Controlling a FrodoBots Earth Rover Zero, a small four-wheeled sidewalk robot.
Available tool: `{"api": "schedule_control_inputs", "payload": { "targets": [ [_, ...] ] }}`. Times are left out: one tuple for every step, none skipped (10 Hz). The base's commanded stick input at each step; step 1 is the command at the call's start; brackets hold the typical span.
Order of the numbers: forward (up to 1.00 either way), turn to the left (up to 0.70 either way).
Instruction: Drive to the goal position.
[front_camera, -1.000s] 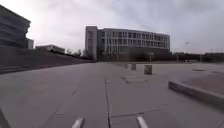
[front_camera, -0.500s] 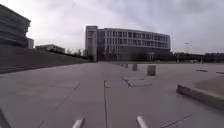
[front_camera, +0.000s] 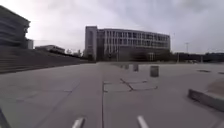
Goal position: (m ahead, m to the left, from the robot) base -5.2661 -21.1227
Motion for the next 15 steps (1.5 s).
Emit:
{"api": "schedule_control_inputs", "payload": {
  "targets": [
    [0.70, -0.14],
    [0.70, -0.14],
    [0.70, -0.14],
    [0.70, -0.14],
    [0.70, -0.14],
    [0.63, -0.17],
    [0.45, -0.27],
    [0.45, -0.27],
    [0.45, -0.27],
    [0.45, -0.27],
    [0.45, -0.27],
    [0.45, -0.27],
    [0.45, -0.27],
    [0.45, -0.27],
    [0.45, -0.27]
  ]
}}
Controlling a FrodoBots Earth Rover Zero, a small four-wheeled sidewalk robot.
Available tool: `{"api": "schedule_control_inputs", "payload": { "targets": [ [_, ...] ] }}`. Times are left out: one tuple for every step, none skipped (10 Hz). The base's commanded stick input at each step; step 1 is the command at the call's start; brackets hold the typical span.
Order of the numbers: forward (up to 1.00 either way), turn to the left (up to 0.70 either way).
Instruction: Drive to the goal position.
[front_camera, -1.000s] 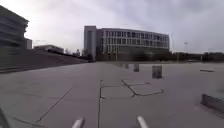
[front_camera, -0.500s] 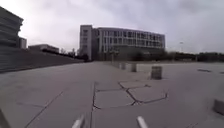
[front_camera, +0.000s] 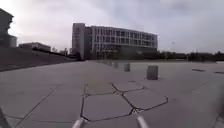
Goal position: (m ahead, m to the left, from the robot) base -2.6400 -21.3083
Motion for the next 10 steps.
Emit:
{"api": "schedule_control_inputs", "payload": {
  "targets": [
    [0.45, -0.27],
    [0.45, -0.27],
    [0.45, -0.27],
    [0.45, -0.27],
    [0.45, -0.27],
    [0.45, -0.27],
    [0.45, -0.27],
    [0.45, -0.27],
    [0.45, -0.27],
    [0.45, -0.27]
  ]
}}
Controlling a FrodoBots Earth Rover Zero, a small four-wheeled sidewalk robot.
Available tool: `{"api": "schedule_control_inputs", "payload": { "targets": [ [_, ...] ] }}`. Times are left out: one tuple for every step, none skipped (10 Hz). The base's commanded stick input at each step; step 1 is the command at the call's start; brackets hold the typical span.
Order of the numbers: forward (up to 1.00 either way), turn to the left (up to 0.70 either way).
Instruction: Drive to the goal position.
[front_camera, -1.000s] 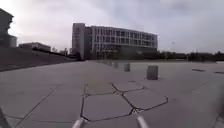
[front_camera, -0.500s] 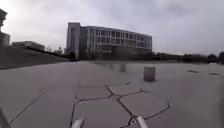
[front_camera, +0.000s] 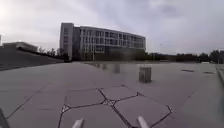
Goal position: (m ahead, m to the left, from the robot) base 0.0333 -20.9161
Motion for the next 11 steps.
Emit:
{"api": "schedule_control_inputs", "payload": {
  "targets": [
    [0.45, -0.27],
    [0.45, -0.27],
    [0.45, -0.27],
    [0.45, -0.27],
    [0.45, -0.27],
    [0.45, -0.27],
    [0.45, -0.27],
    [0.45, -0.27],
    [0.29, -0.33],
    [-0.07, -0.42],
    [-0.45, -0.27]
  ]
}}
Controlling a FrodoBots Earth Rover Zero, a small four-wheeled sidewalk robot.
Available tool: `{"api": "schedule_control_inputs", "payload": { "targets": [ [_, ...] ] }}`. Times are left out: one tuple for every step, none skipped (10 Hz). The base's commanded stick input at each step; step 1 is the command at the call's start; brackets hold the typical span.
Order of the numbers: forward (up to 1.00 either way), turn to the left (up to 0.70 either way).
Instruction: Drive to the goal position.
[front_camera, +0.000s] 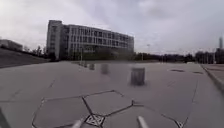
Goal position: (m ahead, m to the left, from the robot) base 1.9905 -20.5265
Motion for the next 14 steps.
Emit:
{"api": "schedule_control_inputs", "payload": {
  "targets": [
    [-0.45, -0.27],
    [-0.45, -0.25],
    [-0.45, -0.16],
    [-0.45, 0.00],
    [-0.45, 0.00],
    [-0.45, 0.00],
    [-0.21, -0.24],
    [0.00, -0.45],
    [0.00, -0.45],
    [0.00, -0.45],
    [0.00, -0.45],
    [0.00, -0.45],
    [0.00, -0.45],
    [0.00, -0.45]
  ]
}}
